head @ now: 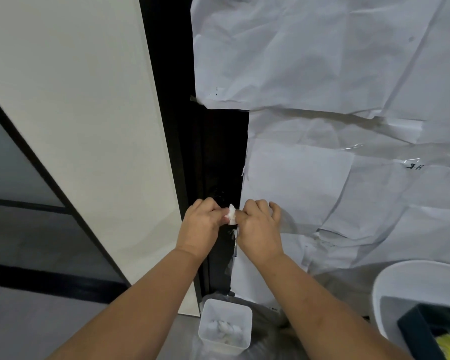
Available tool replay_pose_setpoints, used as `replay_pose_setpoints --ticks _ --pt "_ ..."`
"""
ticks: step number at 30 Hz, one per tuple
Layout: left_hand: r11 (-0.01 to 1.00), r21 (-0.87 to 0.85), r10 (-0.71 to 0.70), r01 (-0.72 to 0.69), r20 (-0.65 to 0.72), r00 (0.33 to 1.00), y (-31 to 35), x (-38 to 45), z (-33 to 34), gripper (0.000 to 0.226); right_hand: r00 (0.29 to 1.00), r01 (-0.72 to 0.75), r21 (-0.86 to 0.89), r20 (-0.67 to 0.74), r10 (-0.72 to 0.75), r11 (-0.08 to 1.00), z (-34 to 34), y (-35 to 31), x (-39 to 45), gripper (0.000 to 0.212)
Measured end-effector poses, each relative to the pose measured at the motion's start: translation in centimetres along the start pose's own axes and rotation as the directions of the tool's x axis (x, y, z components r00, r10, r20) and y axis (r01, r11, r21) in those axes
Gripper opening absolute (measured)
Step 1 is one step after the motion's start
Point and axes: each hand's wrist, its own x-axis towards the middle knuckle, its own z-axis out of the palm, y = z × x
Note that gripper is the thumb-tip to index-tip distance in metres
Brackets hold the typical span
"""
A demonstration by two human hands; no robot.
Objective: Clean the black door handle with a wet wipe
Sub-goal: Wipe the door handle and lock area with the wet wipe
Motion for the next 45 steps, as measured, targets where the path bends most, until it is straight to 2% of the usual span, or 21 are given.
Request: replay_pose_setpoints --ticks 4,10,21,24,28,34,40,45 --pt "0.999 -0.004 0.043 -0.043 0.001 0.999 0.2 -0.1 -0.3 0.017 1.0 0.002 -0.047 -0.027 -0.003 0.999 -0.3 0.4 -0.6 0.026" --pt "0.993 -0.119 -0.014 0.017 0.021 1.0 0.7 -0.9 -0.9 0.013 0.997 0.012 -0.127 -0.074 -0.022 0.992 -0.8 0.4 -1.2 0.026" --pt "0.949 -0.288 -0.111 0.128 0.076 0.991 1.2 -3.7 -0.3 0.022 0.987 -0.117 -0.073 -0.117 0.108 0.99 -0.7 -0.8 -3.7 0.032" --pt "0.938 -0.312 -0.124 0.149 0.1 0.987 1.3 -4.7 0.0 0.02 0.991 -0.124 -0.032 -0.058 0.122 0.992 0.0 -0.9 -4.8 0.033" --pt "0.936 -0.303 -0.139 0.179 0.148 0.979 1.2 -5.7 0.9 0.018 0.981 -0.191 0.169 0.062 0.183 0.967 1.5 -0.8 -5.5 0.035" --pt "0.9 -0.312 -0.243 0.304 0.222 0.944 1.2 -7.7 2.8 0.015 0.975 -0.22 0.37 0.089 0.201 0.903 4.8 -0.1 -6.7 0.023" --pt "0.844 -0.264 -0.375 0.466 0.33 0.866 1.3 -12.4 6.4 0.012 0.961 -0.274 0.448 0.161 0.225 0.851 9.8 0.9 -10.7 0.017" --pt "0.832 -0.188 -0.422 0.522 0.396 0.815 0.4 -17.8 10.4 0.017 0.931 -0.345 0.457 0.276 0.238 0.82 15.2 1.1 -15.0 0.021"
